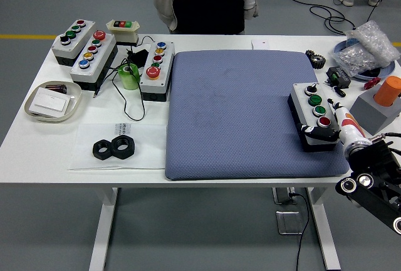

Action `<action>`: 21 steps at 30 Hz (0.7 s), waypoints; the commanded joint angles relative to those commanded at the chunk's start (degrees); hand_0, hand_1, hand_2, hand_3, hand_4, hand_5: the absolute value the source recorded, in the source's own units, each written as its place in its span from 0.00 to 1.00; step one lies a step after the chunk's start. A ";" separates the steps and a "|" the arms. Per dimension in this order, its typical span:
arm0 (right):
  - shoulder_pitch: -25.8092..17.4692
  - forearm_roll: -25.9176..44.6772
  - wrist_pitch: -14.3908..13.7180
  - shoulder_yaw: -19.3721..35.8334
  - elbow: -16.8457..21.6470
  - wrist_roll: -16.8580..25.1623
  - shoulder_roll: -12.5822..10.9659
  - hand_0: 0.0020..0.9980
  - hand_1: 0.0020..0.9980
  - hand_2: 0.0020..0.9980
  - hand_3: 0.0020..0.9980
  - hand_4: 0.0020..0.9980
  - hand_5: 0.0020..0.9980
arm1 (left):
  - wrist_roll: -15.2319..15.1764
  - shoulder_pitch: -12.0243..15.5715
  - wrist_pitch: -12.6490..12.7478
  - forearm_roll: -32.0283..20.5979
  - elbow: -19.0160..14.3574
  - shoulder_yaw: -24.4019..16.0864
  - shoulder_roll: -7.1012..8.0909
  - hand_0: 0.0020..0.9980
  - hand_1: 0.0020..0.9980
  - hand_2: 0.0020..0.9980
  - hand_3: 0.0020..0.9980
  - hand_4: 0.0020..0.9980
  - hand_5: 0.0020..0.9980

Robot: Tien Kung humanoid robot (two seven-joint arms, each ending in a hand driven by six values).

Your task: Pick up the button,place it on the desk,press the button,press the button

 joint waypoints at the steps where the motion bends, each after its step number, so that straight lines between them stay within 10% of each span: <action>1: 0.06 -0.14 0.17 -0.12 -0.13 -0.16 0.02 0.95 0.85 0.97 0.98 0.91 0.23 | 0.02 0.00 0.00 0.06 0.00 -0.04 0.00 0.74 0.78 0.85 0.76 0.53 1.00; 8: 0.94 -5.34 2.69 -2.00 -0.48 -0.71 -0.31 0.85 0.69 0.82 0.92 0.90 0.19 | 0.15 0.06 -0.02 0.61 0.05 -0.38 -0.02 0.74 0.78 0.85 0.76 0.53 1.00; 9: 0.97 -9.57 2.45 -2.76 0.02 -0.71 -0.59 0.44 0.41 0.54 0.76 0.77 0.04 | 0.20 0.13 -0.03 0.85 0.07 -0.52 -0.04 0.74 0.78 0.85 0.76 0.53 1.00; 21: 1.28 -19.10 -1.25 -4.41 1.62 -0.71 -1.80 0.32 0.30 0.45 0.66 0.71 0.04 | 0.28 0.31 -0.14 1.41 0.12 -0.89 -0.04 0.74 0.78 0.85 0.76 0.53 1.00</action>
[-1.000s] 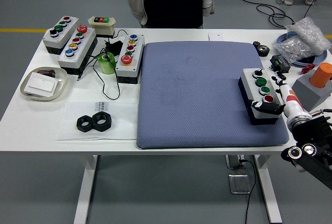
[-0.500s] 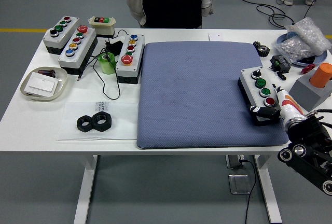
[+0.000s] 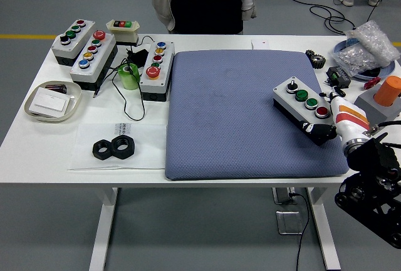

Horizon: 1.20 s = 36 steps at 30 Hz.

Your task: Pick up the button,place it on the desk,press the button,press the button

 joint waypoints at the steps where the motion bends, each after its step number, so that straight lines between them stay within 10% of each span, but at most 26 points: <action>1: 0.01 -0.40 -0.10 -0.01 0.09 0.00 -0.07 0.26 0.24 0.42 0.62 0.66 0.06 | -0.02 0.01 0.00 -0.01 0.00 0.01 0.00 0.74 0.78 0.85 0.76 0.53 1.00; 12: 0.11 5.79 -2.34 -0.62 4.47 4.08 -2.87 0.24 0.22 0.40 0.57 0.64 0.06 | -0.24 -0.06 0.02 -0.62 0.02 0.36 0.04 0.74 0.78 0.85 0.76 0.53 1.00; 22: 0.90 18.22 -1.98 -3.99 9.82 23.69 -5.05 0.23 0.22 0.39 0.57 0.62 0.06 | -0.16 -0.13 0.02 -0.62 0.01 0.37 0.02 0.74 0.78 0.85 0.76 0.53 1.00; 36: 9.36 12.07 5.52 -16.27 -0.17 43.26 -2.98 0.22 0.23 0.39 0.57 0.62 0.03 | -0.13 -0.18 0.10 -0.64 0.00 0.33 -0.11 0.74 0.78 0.85 0.76 0.53 1.00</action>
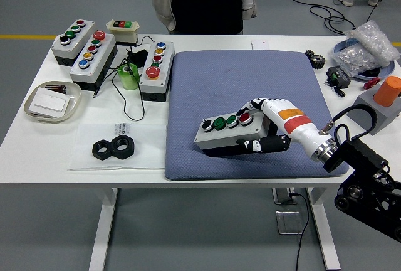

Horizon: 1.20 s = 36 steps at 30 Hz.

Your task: Pick up the button,place it on the desk,press the button,press the button

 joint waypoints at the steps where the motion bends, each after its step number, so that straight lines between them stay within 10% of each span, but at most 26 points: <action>1: 0.23 -0.26 0.16 -0.23 -0.81 0.32 0.22 0.23 0.24 0.40 0.58 0.63 0.02 | 0.00 -0.01 0.01 0.00 0.00 0.00 -0.01 0.74 0.78 0.85 0.76 0.53 1.00; 18: -0.27 -5.43 5.18 3.68 -2.51 -0.42 -1.63 0.41 0.43 0.51 0.78 0.79 0.15 | 0.00 -0.05 -0.01 0.06 0.07 -0.13 0.02 0.74 0.78 0.85 0.76 0.53 1.00; 19: -0.21 -6.41 6.27 3.86 -2.56 -0.78 -1.75 0.78 0.69 0.73 1.00 0.85 0.18 | 0.00 -0.06 -0.01 0.09 0.08 -0.14 0.02 0.74 0.78 0.85 0.76 0.53 1.00; 36: -1.82 -11.75 9.44 7.71 0.59 -2.05 -4.46 0.96 0.84 0.95 1.00 0.89 0.16 | 0.06 0.02 -0.04 0.43 0.18 -0.40 0.07 0.74 0.78 0.85 0.76 0.53 1.00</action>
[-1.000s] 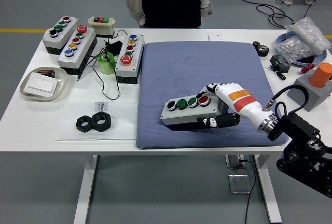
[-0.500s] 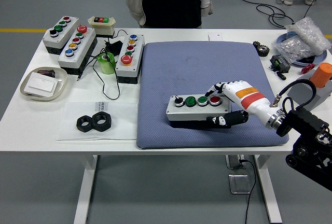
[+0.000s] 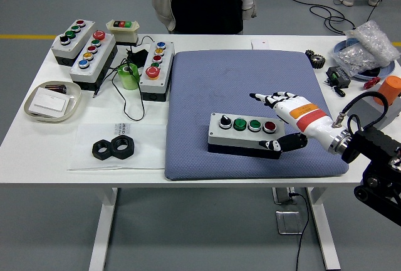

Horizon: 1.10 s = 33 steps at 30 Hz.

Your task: Pick up the button,place it on the desk,press the button,press the button

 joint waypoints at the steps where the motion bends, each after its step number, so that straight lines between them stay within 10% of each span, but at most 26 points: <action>1: -0.60 0.31 0.15 0.81 1.21 -0.20 -0.78 0.97 0.85 0.96 1.00 0.90 0.16 | 0.02 0.05 -0.01 0.08 0.01 -0.04 0.00 0.74 0.78 0.85 0.76 0.53 1.00; 6: -3.04 0.70 -1.76 3.75 6.11 -2.18 -3.63 0.97 0.85 0.96 1.00 0.90 0.16 | -0.01 0.19 -0.03 0.21 0.03 -0.10 0.07 0.74 0.78 0.85 0.76 0.53 1.00; 7: -3.74 0.41 -3.62 4.34 7.44 -2.87 -4.45 0.59 0.36 0.43 0.96 0.77 0.07 | -0.02 0.22 -0.05 0.25 0.03 -0.09 0.09 0.74 0.78 0.85 0.76 0.53 1.00; 12: -5.33 2.59 -9.81 5.31 10.57 -4.02 -6.66 0.59 0.36 0.43 0.96 0.77 0.07 | -0.09 0.37 -0.08 0.33 0.04 -0.07 0.17 0.74 0.78 0.85 0.76 0.53 1.00; 13: -5.66 3.93 -10.45 5.16 10.83 -3.24 -7.11 0.36 0.08 0.22 0.81 0.67 0.00 | -0.11 0.38 -0.08 0.31 0.04 -0.05 0.19 0.74 0.77 0.85 0.76 0.53 1.00; 18: -6.41 5.63 -9.71 4.05 11.18 -2.19 -8.00 0.36 0.08 0.22 0.81 0.67 0.00 | -0.12 0.40 -0.11 0.36 0.04 -0.06 0.22 0.74 0.77 0.85 0.76 0.53 1.00; 19: -6.43 5.45 -9.07 3.48 11.19 -2.72 -8.03 0.07 0.00 0.05 0.69 0.47 0.00 | -0.14 0.42 -0.10 0.31 0.04 -0.06 0.21 0.74 0.78 0.85 0.76 0.53 1.00; 33: -5.08 1.85 -3.31 0.45 10.57 -7.68 -6.50 0.05 0.00 0.04 0.68 0.48 0.00 | -0.21 0.18 -0.14 -0.02 0.05 0.10 0.16 0.74 0.78 0.85 0.76 0.53 1.00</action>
